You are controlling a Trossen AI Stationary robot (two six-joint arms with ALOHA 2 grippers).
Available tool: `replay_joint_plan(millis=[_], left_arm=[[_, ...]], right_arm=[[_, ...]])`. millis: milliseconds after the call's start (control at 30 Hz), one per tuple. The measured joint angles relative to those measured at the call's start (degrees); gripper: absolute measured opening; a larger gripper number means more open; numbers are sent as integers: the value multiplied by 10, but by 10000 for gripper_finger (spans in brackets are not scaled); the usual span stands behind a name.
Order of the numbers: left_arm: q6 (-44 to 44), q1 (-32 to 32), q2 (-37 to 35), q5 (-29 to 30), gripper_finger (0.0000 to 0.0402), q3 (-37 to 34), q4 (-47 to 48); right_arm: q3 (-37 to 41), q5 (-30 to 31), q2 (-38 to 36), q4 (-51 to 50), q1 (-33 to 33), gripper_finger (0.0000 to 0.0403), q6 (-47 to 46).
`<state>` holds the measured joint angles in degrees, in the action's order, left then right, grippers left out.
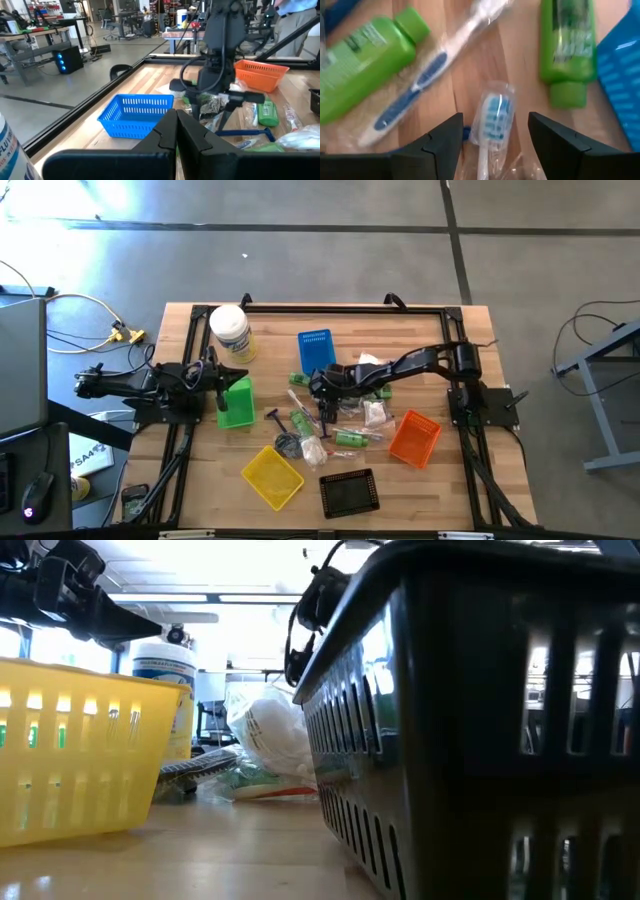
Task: Pick & Place Travel size toiletries
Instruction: Put the blue toothbrush into the blue bin
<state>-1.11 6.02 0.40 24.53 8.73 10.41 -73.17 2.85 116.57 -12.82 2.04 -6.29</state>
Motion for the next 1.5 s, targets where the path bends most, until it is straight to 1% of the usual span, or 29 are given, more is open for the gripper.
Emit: replay_joint_plan(millis=[133,267,367,600,700,800,933,1033,1200,1333,1500], left_arm=[[-1,0,0,0,0,0,0],[-1,0,0,0,0,0,1],[-1,0,0,0,0,0,1],[1,0,0,0,0,0,2],[1,0,0,0,0,0,2],[1,0,0,0,0,0,2],[1,0,0,0,0,0,2],[1,0,0,-1,0,0,2],[3,0,0,-1,0,0,4],[14,0,0,-2,0,0,5],[16,0,0,-2,0,0,5]], right_arm=[[0,0,2,1,0,216,4],[0,0,2,2,0,196,13],[0,0,2,6,-1,165,22],[0,-19,2,22,0,66,29],[0,-17,2,28,0,39,30],[0,-17,0,40,0,41,31],[1,-16,-10,54,-1,69,26],[0,-15,-26,65,-3,79,25],[0,-20,-69,98,-10,67,14],[-1,-46,-109,131,-14,57,14],[0,-49,-171,132,-24,65,14]])
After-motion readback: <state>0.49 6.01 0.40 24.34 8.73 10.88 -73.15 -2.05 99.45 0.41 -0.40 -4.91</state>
